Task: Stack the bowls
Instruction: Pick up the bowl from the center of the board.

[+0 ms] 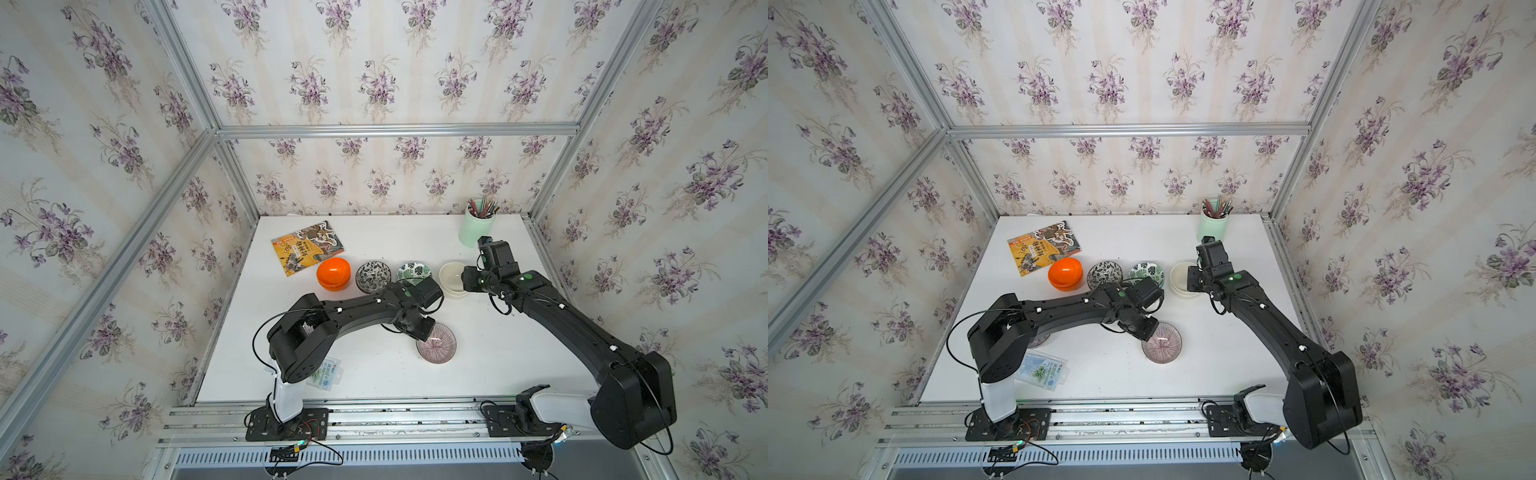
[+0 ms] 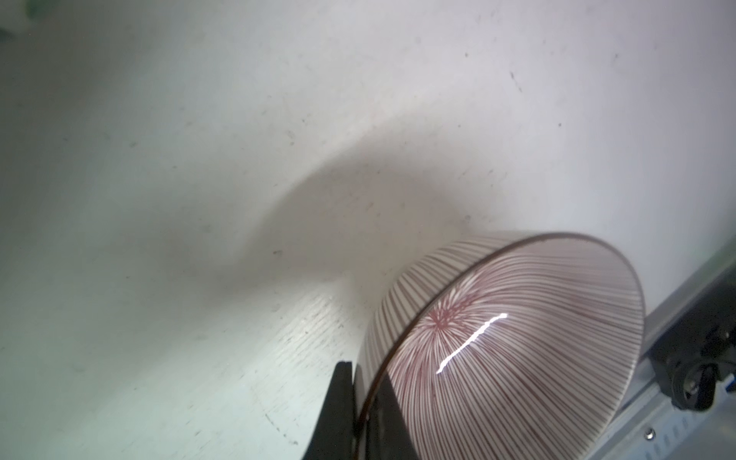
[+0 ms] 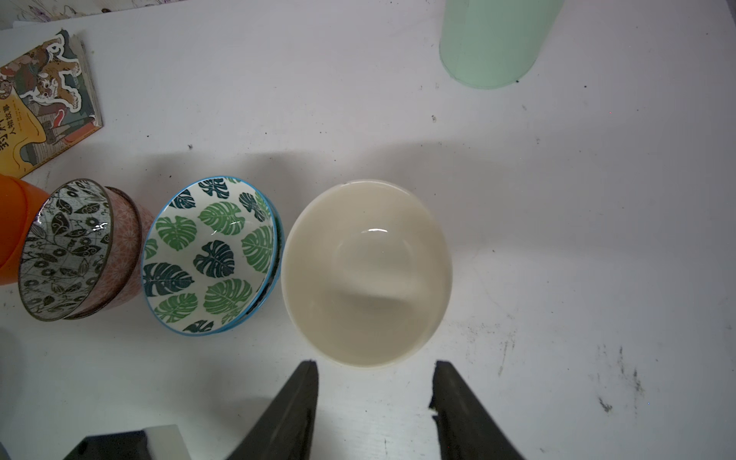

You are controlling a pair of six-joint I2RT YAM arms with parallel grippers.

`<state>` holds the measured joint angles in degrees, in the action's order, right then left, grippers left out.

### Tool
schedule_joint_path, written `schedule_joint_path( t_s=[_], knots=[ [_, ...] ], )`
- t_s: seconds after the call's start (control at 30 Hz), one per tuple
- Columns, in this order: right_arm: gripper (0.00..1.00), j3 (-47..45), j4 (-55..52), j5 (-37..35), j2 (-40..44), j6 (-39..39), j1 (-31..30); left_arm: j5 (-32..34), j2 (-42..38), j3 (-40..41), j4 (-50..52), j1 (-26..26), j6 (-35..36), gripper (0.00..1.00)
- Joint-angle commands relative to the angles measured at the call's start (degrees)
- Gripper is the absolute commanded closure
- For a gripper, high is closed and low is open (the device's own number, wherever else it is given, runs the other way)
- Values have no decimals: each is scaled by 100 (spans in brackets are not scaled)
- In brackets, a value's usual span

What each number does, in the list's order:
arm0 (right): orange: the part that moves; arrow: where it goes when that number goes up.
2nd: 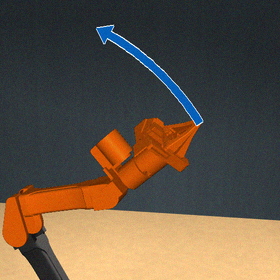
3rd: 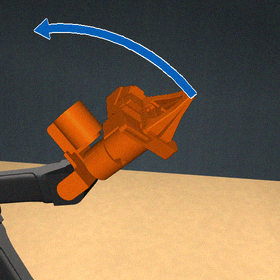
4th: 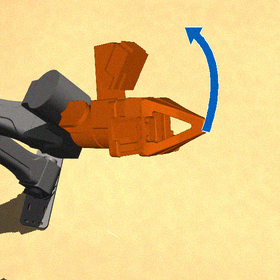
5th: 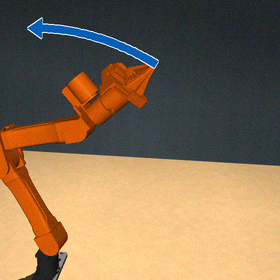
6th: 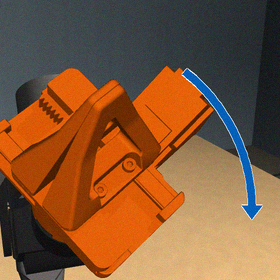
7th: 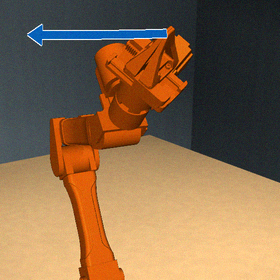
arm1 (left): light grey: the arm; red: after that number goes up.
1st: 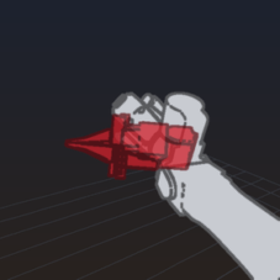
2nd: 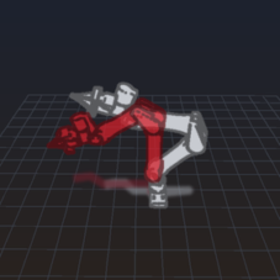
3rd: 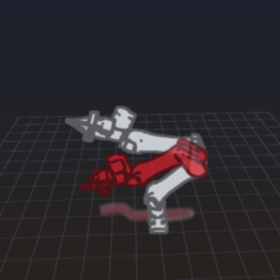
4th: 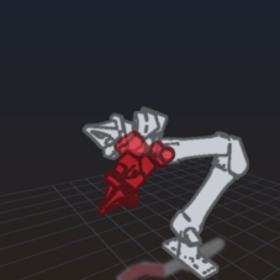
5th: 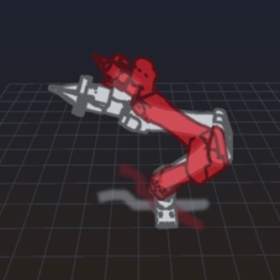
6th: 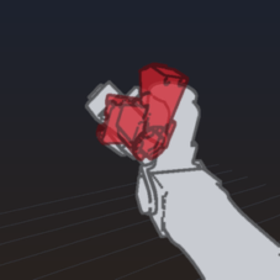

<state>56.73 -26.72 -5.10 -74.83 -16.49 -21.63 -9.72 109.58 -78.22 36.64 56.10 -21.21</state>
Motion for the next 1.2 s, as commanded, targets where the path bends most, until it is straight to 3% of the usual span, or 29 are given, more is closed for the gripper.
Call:
schedule_joint_path(
  t_s=[0.0,0.2,0.37,0.5,0.9,1.17],
  knots=[
    [49,-40,70,117,74,43,-2,11,-43,29,2,-10,-124,100],
    [50,-128,90,812,440,240,-87,804,-568,-62,88,-195,-372,100],
    [51,7,64,1045,653,398,-854,1387,-1045,-318,329,-638,-429,100],
    [52,-10,287,1035,625,298,-1323,1320,-1075,-510,398,-1009,-396,100],
    [55,178,586,822,-240,289,-1397,1191,-1185,-648,394,-1129,-363,100],
    [71,251,610,684,-460,254,-1398,1092,-1246,-619,310,-1135,-374,100]
  ],
)
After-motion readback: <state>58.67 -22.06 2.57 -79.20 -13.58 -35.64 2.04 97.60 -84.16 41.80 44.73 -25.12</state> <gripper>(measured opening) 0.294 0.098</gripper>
